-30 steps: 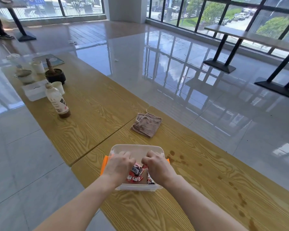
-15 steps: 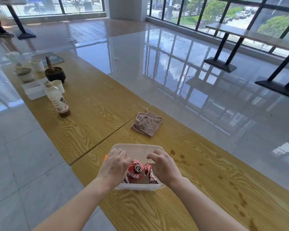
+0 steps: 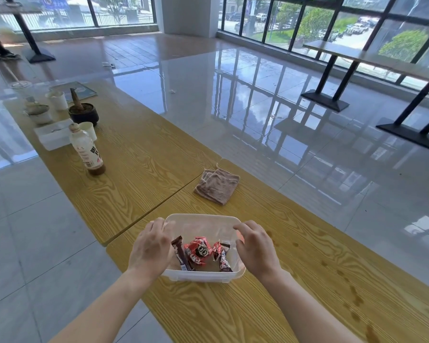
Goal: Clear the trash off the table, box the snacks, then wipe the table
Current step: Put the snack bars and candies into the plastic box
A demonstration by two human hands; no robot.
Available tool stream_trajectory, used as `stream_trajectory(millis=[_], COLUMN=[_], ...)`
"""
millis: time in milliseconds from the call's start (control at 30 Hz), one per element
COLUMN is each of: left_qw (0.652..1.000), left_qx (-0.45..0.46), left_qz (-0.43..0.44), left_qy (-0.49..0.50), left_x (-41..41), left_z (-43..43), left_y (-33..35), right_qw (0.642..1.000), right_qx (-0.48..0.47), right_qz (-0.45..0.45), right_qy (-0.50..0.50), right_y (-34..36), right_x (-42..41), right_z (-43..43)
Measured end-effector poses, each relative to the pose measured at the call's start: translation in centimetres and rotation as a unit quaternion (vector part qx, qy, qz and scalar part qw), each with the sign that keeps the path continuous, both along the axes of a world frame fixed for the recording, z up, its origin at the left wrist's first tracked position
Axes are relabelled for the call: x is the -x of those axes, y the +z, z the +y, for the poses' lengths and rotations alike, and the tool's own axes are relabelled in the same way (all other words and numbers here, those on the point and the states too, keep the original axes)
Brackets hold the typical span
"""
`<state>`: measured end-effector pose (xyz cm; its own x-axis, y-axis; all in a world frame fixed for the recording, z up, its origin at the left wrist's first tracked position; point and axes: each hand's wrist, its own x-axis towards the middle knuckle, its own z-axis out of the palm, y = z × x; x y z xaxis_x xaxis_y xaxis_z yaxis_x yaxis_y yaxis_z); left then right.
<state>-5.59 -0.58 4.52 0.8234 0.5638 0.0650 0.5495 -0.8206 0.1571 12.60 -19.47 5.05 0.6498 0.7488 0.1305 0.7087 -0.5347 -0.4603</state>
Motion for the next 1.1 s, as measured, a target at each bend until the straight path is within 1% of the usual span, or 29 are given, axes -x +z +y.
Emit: stream_trajectory(millis=[100,300,433,533,633,867,1100], left_qw=[0.998,0.988,0.986,0.984,0.983,0.99,0.989], left_qx=[0.041,0.128,0.124,0.139,0.133,0.098,0.1], left_qz=[-0.017,-0.038,-0.064,-0.074,-0.084,-0.092,-0.095], left_qy=[0.036,0.082,0.086,0.09,0.091,0.033,-0.05], left_x=[0.0,-0.2,-0.2,-0.3,-0.5,-2.9,-7.6], left_z=[0.5,1.0,1.1,1.2,1.0,-0.5,-5.4], left_y=[-0.5,-1.3,-1.3,-0.9,-0.3,1.3,2.7], right_qw=[0.999,0.988,0.987,0.988,0.99,0.991,0.981], right_qx=[0.034,0.109,0.103,0.074,0.053,0.028,0.013], right_qz=[0.011,0.087,0.094,0.107,0.1,0.074,0.046], right_qy=[-0.025,-0.06,-0.073,-0.079,-0.081,-0.112,-0.188], right_y=[-0.3,-1.1,-1.4,-1.3,-1.2,-0.3,1.5], right_x=[-0.1,0.1,0.0,0.1,0.2,-0.7,-2.2], right_z=[-0.2,0.1,0.4,0.5,0.2,-3.4,-10.4])
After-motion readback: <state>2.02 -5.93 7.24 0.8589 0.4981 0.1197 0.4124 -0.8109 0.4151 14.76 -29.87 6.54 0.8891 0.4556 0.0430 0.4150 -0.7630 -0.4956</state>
